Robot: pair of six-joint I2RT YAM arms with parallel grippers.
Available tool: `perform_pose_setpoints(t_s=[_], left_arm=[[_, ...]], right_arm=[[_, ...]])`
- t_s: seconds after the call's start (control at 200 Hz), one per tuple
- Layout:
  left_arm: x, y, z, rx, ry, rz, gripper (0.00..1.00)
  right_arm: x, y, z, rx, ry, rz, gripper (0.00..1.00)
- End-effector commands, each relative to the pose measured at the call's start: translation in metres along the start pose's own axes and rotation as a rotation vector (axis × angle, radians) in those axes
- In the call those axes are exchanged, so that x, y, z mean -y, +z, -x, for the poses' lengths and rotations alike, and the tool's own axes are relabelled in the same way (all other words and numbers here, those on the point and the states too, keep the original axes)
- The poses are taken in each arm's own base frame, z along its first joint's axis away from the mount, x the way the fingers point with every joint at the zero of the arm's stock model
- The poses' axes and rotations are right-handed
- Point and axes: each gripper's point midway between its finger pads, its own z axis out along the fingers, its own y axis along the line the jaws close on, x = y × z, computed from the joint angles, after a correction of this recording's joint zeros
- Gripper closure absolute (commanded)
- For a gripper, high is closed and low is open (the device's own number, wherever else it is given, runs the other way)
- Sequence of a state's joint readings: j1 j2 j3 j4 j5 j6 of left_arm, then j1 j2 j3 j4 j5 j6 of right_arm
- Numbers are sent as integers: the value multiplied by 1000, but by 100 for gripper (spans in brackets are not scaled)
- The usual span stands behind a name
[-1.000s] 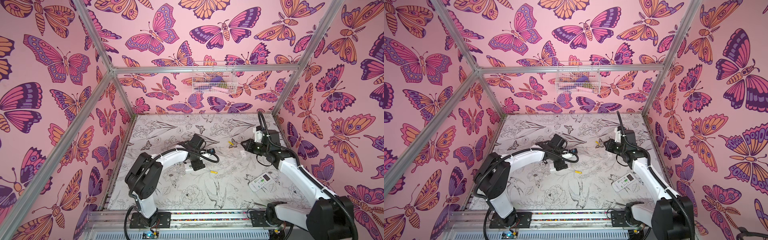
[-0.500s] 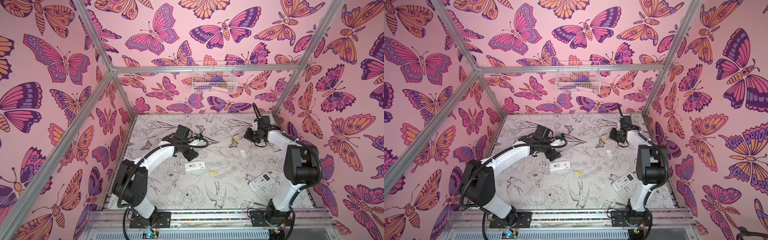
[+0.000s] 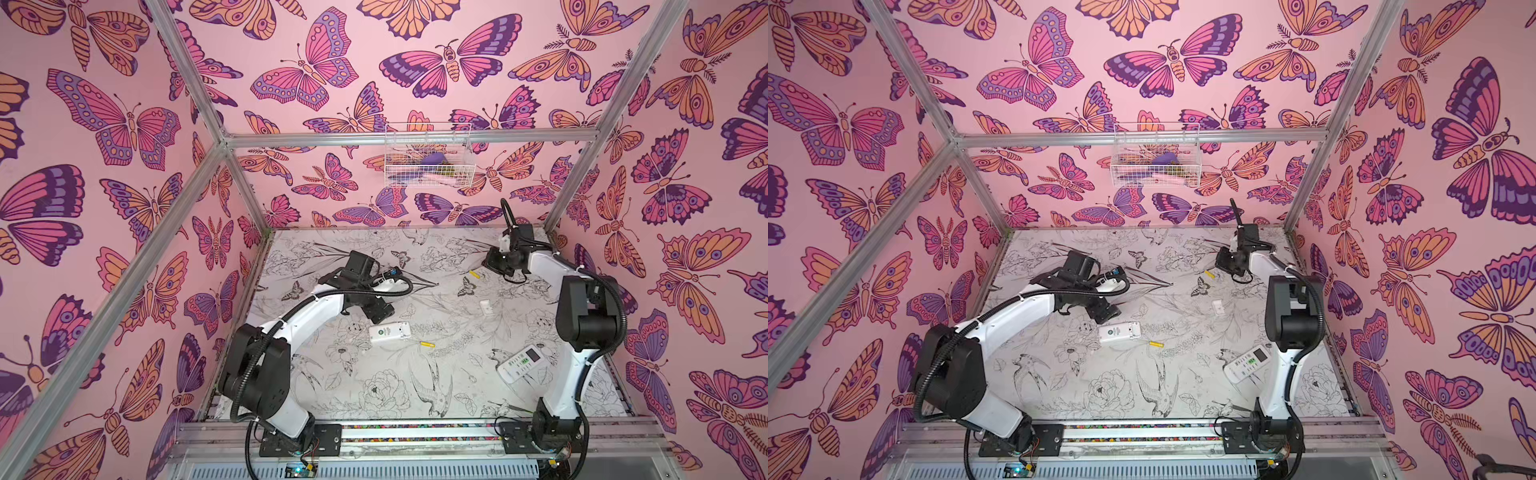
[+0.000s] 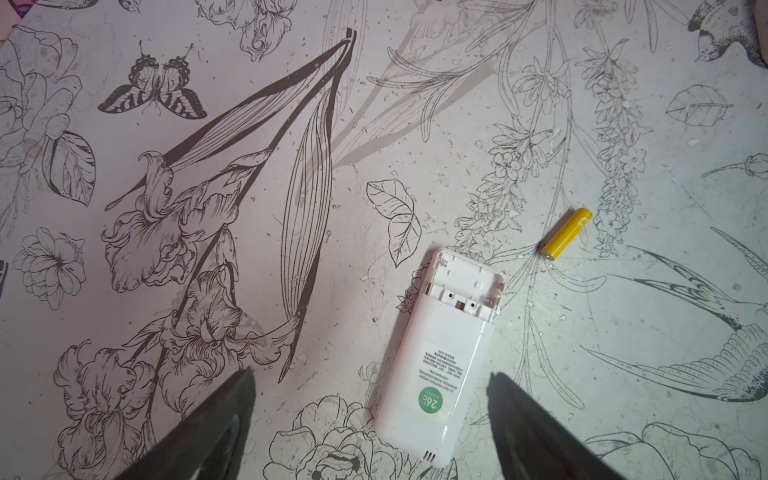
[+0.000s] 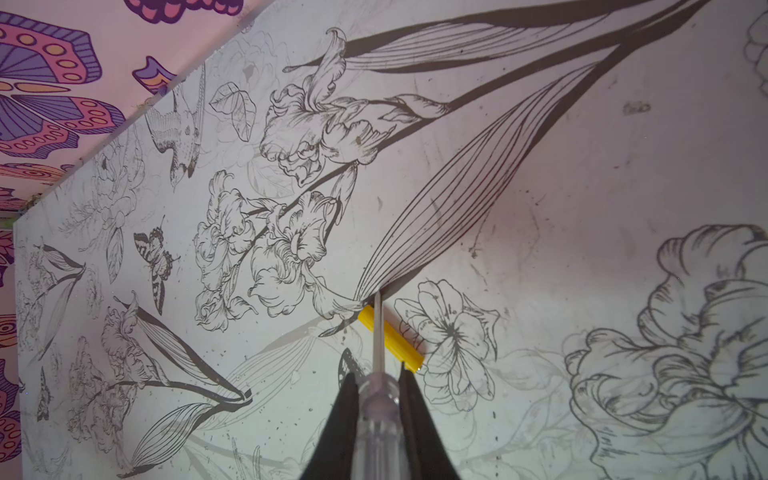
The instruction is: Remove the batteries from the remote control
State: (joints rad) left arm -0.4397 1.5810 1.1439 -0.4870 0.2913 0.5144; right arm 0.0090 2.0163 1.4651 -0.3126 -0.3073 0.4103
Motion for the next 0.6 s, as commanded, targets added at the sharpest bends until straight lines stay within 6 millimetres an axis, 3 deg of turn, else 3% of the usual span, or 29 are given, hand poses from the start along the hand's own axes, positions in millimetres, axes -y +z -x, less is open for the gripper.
perform_pose_setpoints(t_s=[0.0, 0.16, 0.596], left_arm=[[0, -5, -2, 18, -13, -1, 10], [-1, -7, -3, 23, -15, -1, 10], [-3, -10, -4, 35, -21, 4, 9]], right_arm=[[7, -1, -17, -52, -13, -33, 100], [10, -12, -21, -49, -25, -59, 100], [8, -19, -45, -92, 4, -18, 100]])
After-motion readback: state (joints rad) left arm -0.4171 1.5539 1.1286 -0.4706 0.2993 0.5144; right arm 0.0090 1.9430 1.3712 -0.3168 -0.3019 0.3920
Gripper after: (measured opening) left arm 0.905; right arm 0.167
